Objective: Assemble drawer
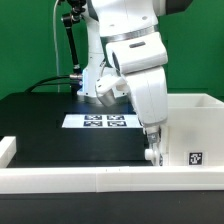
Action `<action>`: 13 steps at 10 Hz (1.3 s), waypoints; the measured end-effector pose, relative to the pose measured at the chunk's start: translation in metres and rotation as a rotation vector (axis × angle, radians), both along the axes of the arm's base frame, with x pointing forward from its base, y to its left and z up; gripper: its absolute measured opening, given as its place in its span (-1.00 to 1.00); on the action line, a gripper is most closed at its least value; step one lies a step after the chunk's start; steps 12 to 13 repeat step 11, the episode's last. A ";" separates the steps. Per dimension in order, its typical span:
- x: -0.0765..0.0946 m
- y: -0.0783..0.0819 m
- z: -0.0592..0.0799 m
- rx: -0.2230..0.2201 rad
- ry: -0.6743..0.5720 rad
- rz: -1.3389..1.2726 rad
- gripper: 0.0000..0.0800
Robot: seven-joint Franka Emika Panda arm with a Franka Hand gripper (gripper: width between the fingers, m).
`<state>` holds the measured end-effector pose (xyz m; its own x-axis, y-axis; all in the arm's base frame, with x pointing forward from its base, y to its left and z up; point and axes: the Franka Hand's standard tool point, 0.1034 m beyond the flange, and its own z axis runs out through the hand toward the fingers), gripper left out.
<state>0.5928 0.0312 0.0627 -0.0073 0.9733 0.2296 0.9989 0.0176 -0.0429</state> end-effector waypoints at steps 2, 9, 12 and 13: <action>0.000 0.001 -0.001 0.001 0.004 0.001 0.62; -0.013 -0.045 0.006 -0.013 0.020 -0.023 0.62; -0.014 -0.047 0.005 -0.013 0.022 -0.025 0.62; -0.014 -0.047 0.005 -0.013 0.022 -0.025 0.62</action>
Offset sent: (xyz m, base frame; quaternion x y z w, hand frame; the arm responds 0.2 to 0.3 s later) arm -0.0073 -0.0163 0.0013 0.0195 -0.0029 -0.0151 0.9997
